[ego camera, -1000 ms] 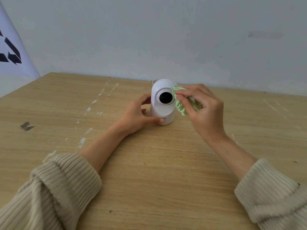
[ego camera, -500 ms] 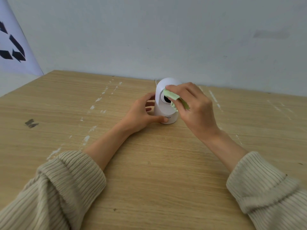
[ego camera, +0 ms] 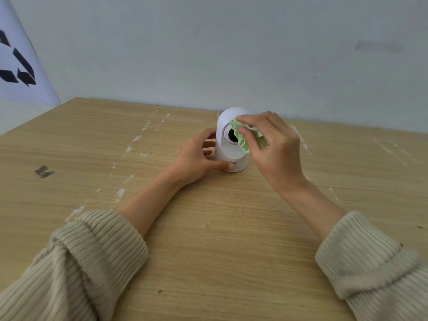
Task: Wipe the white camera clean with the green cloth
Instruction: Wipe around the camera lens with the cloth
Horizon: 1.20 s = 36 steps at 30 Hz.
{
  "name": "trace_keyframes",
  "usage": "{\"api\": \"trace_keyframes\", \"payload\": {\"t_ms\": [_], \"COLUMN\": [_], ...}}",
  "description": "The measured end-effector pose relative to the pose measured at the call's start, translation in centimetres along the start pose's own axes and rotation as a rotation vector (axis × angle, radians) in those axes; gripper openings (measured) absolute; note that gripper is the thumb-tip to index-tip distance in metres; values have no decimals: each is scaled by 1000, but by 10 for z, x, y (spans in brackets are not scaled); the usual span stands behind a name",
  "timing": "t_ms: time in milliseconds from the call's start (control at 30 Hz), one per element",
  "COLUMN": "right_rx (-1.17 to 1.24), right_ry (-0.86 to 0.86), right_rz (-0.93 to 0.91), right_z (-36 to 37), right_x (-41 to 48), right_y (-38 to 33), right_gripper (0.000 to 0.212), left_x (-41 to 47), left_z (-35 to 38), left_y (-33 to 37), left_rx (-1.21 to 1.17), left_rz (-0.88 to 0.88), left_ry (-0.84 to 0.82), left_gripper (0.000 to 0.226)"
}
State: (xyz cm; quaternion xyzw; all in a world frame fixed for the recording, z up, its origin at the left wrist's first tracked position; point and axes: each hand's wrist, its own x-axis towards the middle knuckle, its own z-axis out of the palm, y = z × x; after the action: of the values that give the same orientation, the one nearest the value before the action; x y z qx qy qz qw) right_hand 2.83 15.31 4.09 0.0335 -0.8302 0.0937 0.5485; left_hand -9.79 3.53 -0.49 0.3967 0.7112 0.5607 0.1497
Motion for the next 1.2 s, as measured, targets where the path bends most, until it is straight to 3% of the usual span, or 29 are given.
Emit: {"api": "trace_keyframes", "payload": {"t_ms": [200, 467, 733, 933, 1033, 1200], "right_rx": [-78, -57, -199, -278, -348, -333], "right_ry": [-184, -17, -139, -334, -345, -314], "right_rz": [-227, -111, -131, -247, -331, -361], "right_z": [5, -1, 8, 5, 6, 3], "right_x": [-21, 3, 6, -3, -12, -25], "right_y": [8, 2, -12, -5, -3, 8], "right_gripper": [9, 6, 4, 33, 22, 28], "left_x": [1, 1, 0, -1, -1, 0], "left_z": [1, 0, -1, 0, 1, 1], "left_y": [-1, -2, -1, 0, 0, 1], "left_rx": [-16, -4, 9, 55, 70, 126], "left_rz": [0, -5, 21, 65, 83, 97], "left_ry": [-2, -1, 5, 15, 29, 46], "left_gripper": [90, 95, 86, 87, 87, 90]}}
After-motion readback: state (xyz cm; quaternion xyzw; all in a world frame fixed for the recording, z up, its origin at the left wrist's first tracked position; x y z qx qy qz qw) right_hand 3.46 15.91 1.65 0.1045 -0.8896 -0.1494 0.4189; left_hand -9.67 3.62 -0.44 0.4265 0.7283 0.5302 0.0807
